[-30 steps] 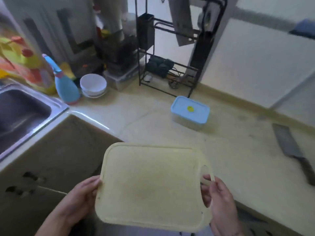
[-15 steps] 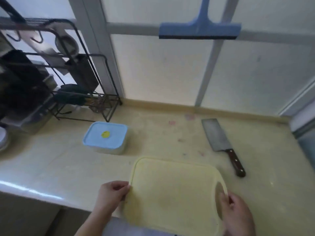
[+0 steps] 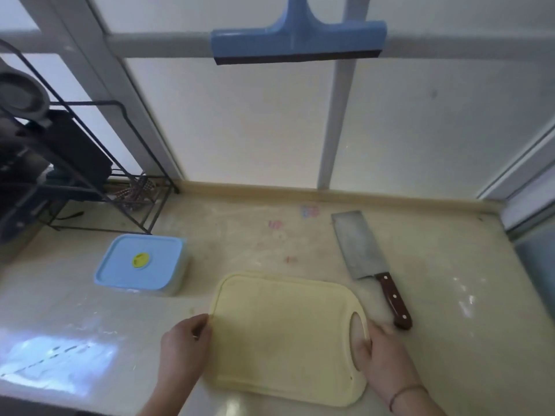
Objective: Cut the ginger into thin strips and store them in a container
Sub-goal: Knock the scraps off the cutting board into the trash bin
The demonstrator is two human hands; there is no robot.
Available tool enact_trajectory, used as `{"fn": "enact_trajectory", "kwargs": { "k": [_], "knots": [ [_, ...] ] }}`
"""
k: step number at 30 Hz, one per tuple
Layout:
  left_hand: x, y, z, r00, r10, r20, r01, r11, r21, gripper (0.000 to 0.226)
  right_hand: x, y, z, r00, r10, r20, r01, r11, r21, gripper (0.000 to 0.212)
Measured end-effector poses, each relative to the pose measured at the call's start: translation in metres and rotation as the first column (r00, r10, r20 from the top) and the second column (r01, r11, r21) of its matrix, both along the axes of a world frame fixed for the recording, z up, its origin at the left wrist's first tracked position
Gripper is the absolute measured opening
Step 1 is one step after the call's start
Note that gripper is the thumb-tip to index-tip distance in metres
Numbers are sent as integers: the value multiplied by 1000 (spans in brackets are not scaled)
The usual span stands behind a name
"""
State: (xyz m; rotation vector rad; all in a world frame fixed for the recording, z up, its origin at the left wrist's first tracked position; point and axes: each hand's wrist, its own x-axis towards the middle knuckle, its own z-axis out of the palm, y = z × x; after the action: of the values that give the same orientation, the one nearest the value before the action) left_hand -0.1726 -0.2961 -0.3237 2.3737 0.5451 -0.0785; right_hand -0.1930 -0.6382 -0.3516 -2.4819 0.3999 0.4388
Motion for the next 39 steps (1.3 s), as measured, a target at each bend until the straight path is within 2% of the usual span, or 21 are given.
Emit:
{"fn": "enact_trajectory", "kwargs": {
  "k": [2, 4, 6, 8, 10, 14, 20, 22, 24, 26, 28, 30, 32, 34, 36, 39],
  "knots": [
    [-3, 1, -2, 999, -31, -19, 31, 999, -8, 18, 4, -5, 6, 999, -36, 37, 37, 999, -8, 33],
    [-9, 4, -9, 995, -92, -30, 92, 996, 8, 33, 11, -17, 11, 975, -135, 177, 155, 982, -108, 25],
    [-19, 11, -17, 980, -198, -17, 198, 980, 18, 60, 25, -32, 11, 937, -205, 283, 264, 945, -191, 40],
    [-30, 15, -30, 963, -267, -43, 269, 963, 35, 79, 44, -44, 7, 941, -220, 257, 284, 928, -243, 56],
    [-37, 15, -37, 939, -345, -1, 344, 935, 88, 93, 60, -50, 2, 956, -223, 189, 265, 936, -233, 63],
    [-41, 13, -36, 881, -472, 32, 462, 872, 161, 117, 69, -49, -8, 942, -206, 266, 240, 965, -104, 51],
    [-40, 11, -40, 845, -534, 28, 508, 819, 267, 121, 54, -80, -24, 897, -264, 355, 326, 937, -126, 42],
    [-39, 9, -42, 842, -538, 41, 503, 811, 298, 119, 46, -92, -23, 885, -274, 376, 348, 927, -141, 53],
    [-39, 5, -42, 851, -523, 43, 486, 817, 311, 116, 40, -99, -17, 881, -246, 405, 326, 935, -141, 73],
    [-39, 1, -44, 858, -511, 51, 470, 822, 322, 115, 33, -103, -13, 881, -204, 426, 313, 927, -205, 82],
    [-42, -4, -46, 864, -502, 34, 465, 822, 330, 114, 18, -96, -15, 890, -66, 451, 224, 925, -307, 82],
    [-41, -8, -47, 870, -493, 22, 460, 826, 324, 113, -8, -71, -20, 885, 198, 422, -26, 925, -380, 89],
    [-36, -11, -47, 868, -496, 12, 466, 823, 323, 111, -30, -48, -31, 815, 466, 345, -286, 841, -460, 103],
    [-32, -15, -47, 866, -499, 21, 464, 820, 335, 109, -35, -39, -41, 708, 626, 326, -439, 752, -492, 106],
    [-27, -18, -45, 871, -491, 26, 451, 818, 356, 107, -26, -39, -40, 693, 648, 316, -488, 744, -456, 103],
    [-19, -20, -41, 886, -463, 7, 427, 823, 375, 105, -8, -40, -32, 751, 582, 312, -445, 795, -412, 84]
  ]
}}
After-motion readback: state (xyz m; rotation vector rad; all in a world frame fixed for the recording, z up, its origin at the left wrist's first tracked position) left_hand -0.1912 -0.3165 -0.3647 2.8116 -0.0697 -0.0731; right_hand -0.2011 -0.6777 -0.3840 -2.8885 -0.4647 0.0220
